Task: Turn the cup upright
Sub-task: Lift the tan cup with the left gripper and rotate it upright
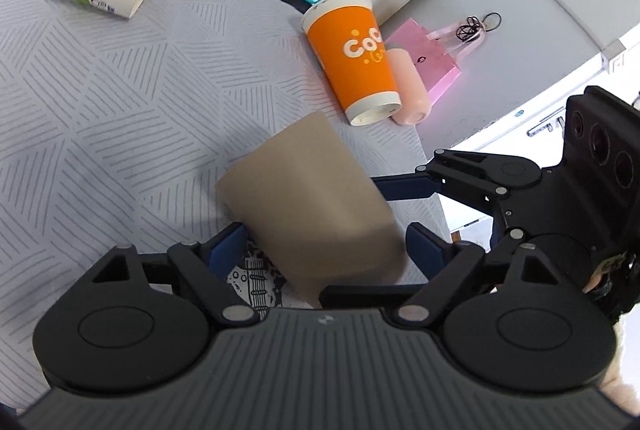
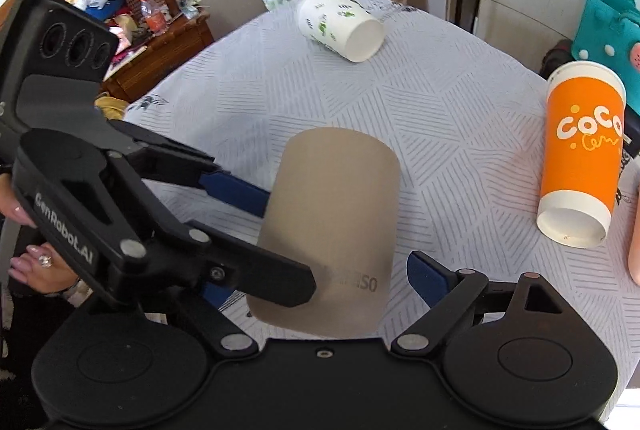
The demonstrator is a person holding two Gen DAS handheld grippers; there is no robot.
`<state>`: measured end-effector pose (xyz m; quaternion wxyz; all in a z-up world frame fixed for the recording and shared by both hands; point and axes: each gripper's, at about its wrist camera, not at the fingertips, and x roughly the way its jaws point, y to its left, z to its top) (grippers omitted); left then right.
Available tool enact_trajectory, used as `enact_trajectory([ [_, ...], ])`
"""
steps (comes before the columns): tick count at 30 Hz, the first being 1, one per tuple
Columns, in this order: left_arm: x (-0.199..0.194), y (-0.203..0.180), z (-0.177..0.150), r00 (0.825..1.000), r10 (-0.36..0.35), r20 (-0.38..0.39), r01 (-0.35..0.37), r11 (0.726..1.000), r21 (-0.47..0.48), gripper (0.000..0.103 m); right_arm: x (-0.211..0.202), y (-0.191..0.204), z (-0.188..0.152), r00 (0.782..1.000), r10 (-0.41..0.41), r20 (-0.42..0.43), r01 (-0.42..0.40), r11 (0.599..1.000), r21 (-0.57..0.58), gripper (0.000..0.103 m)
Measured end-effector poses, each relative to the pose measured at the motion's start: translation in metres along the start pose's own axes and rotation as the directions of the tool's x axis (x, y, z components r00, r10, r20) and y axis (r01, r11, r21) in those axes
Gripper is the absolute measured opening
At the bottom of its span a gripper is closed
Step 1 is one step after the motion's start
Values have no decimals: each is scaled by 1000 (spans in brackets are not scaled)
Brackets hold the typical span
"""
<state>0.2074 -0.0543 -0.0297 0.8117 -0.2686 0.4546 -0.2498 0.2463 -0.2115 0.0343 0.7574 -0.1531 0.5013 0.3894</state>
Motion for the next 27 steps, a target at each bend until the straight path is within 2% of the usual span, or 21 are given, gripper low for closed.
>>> enact_trajectory([
  [6, 4, 1, 0, 1000, -3, 12, 3, 1000, -3, 87, 7, -4, -7, 1000, 0, 21, 0, 1000, -10, 86],
  [13, 4, 1, -2, 999, -19, 30, 18, 999, 30, 87, 4, -4, -13, 998, -12, 62, 10, 1000, 26, 85],
  [19, -1, -8, -5, 997, -11, 81, -2, 988, 155, 83, -1, 4, -24, 987, -72, 142, 72, 997, 10, 85],
  [27, -16, -17, 2, 983, -1, 183, -52, 957, 285, 77, -6, 16, -20, 954, -173, 246, 181, 983, -9, 85],
])
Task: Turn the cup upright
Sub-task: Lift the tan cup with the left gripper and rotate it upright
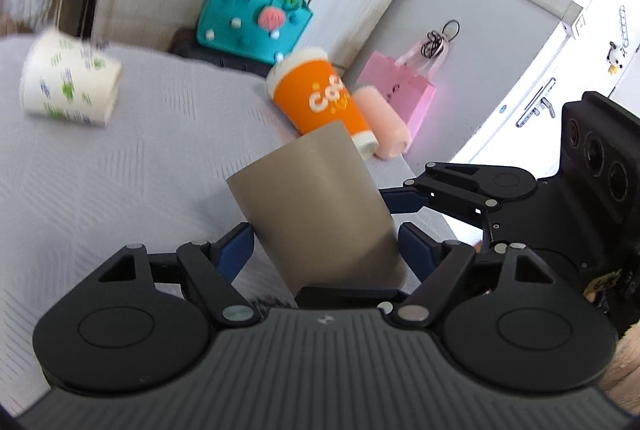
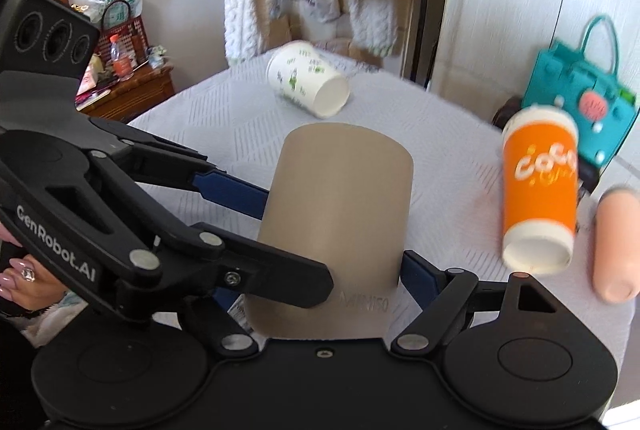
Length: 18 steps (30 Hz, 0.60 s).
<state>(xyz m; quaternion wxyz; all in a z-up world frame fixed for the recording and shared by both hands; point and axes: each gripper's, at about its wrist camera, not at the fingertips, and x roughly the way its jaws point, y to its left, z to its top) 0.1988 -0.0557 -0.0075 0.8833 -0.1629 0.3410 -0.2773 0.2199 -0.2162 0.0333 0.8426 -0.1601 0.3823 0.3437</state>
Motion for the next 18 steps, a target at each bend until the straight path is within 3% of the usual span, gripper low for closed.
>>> enact_trajectory([
  [3, -4, 3, 5, 999, 32, 40, -34, 999, 37, 75, 7, 6, 6, 998, -44, 36, 46, 998, -52, 85],
  [8, -12, 17, 15, 994, 58, 91, -64, 996, 68, 69, 21, 4, 17, 995, -36, 89, 42, 997, -63, 85],
  [11, -18, 22, 25, 992, 60, 115, -72, 992, 102, 69, 28, 7, 20, 986, -47, 157, 61, 994, -86, 85],
  [18, -10, 31, 52, 985, 91, 144, -114, 981, 159, 66, 53, 3, 40, 968, -111, 223, 141, 983, -121, 85],
])
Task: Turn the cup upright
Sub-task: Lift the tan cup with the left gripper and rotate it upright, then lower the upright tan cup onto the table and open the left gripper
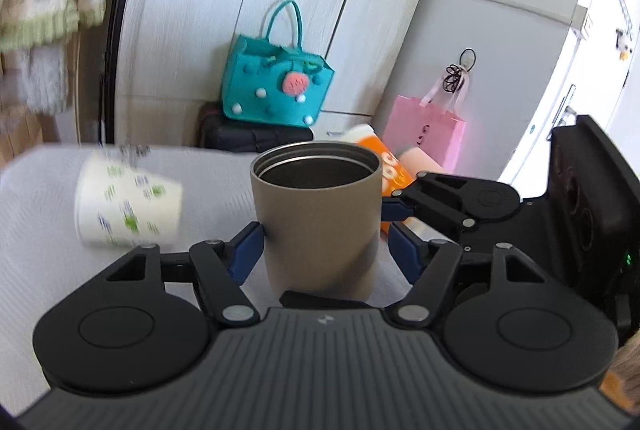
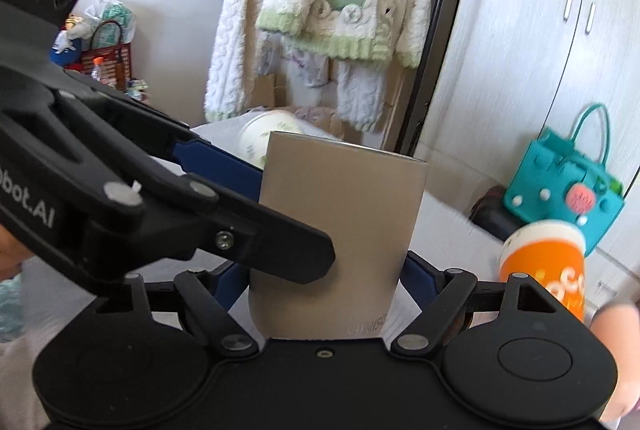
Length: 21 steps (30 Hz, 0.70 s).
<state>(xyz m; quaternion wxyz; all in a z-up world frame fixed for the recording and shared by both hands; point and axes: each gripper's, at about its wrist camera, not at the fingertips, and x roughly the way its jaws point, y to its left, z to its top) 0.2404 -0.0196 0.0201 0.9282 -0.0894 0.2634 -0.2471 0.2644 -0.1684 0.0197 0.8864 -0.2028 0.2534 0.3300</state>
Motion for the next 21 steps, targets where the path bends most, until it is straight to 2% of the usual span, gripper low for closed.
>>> enact_trajectory([
  [5, 11, 8, 13, 999, 30, 39, -32, 999, 35, 66, 11, -3, 10, 996, -47, 79, 51, 998, -38, 85],
  [11, 18, 11, 15, 996, -7, 85, 0, 996, 87, 66, 25, -16, 9, 989, -82, 126, 80, 997, 24, 85],
  [21, 44, 10, 8, 999, -24, 21, 22, 995, 93, 66, 45, -23, -1, 988, -142, 53, 139, 988, 68, 84],
])
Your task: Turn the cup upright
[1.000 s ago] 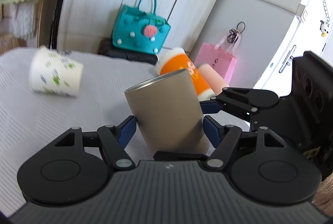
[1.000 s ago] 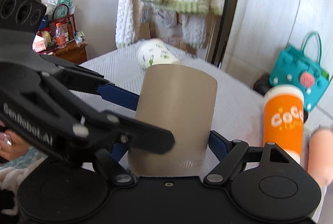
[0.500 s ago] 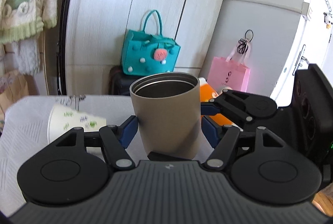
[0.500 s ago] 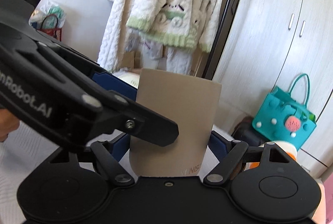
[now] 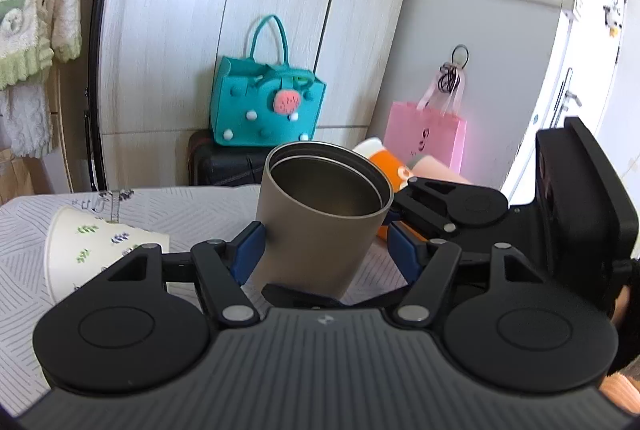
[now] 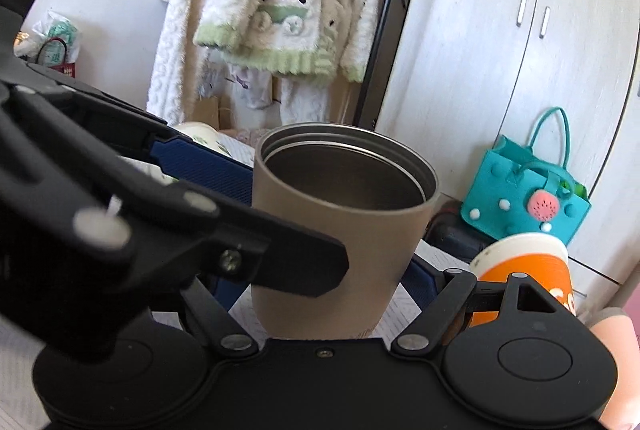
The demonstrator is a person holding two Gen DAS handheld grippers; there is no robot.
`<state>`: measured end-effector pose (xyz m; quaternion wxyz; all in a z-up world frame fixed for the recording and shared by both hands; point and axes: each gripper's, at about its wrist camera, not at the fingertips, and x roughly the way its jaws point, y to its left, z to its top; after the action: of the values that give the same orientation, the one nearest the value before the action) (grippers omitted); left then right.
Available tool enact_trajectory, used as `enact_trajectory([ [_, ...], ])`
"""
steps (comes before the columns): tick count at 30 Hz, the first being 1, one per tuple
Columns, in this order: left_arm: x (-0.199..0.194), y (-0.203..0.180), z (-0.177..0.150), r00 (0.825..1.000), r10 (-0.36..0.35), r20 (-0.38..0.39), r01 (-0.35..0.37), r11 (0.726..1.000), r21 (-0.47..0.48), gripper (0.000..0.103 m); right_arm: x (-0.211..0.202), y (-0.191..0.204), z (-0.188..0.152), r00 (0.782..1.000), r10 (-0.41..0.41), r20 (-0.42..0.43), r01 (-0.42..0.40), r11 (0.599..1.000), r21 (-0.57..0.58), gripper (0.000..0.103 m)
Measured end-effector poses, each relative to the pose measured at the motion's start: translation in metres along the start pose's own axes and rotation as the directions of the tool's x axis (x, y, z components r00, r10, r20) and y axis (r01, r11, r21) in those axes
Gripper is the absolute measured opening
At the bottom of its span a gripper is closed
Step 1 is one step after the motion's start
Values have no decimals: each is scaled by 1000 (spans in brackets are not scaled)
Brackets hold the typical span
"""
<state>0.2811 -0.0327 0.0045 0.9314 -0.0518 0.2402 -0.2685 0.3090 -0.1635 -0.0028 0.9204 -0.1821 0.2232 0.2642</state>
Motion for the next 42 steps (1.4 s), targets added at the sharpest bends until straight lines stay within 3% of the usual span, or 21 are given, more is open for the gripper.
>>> enact_trajectory([
  [20, -16, -11, -4, 999, 47, 11, -47, 999, 16, 70, -13, -1, -7, 1000, -5, -3, 5, 1000, 18, 89],
  [25, -27, -15, -3, 995, 96, -35, -95, 995, 24, 70, -32, 8, -20, 999, -16, -29, 15, 999, -29, 92],
  [31, -59, -25, -5, 990, 139, -23, -139, 990, -5, 73, -76, 14, -28, 999, -33, -9, 33, 999, 10, 92],
  [37, -105, -42, -9, 973, 231, 25, -231, 973, 3, 85, -131, 21, -27, 992, -102, 81, 96, 993, 68, 92],
  [40, -124, -52, -9, 949, 314, 27, -315, 949, 24, 87, -153, 24, -28, 985, -127, 114, 115, 987, 108, 93],
  [42, -136, -58, -9, 933, 358, 40, -359, 933, 34, 94, -164, 26, -29, 985, -131, 115, 117, 986, 120, 93],
])
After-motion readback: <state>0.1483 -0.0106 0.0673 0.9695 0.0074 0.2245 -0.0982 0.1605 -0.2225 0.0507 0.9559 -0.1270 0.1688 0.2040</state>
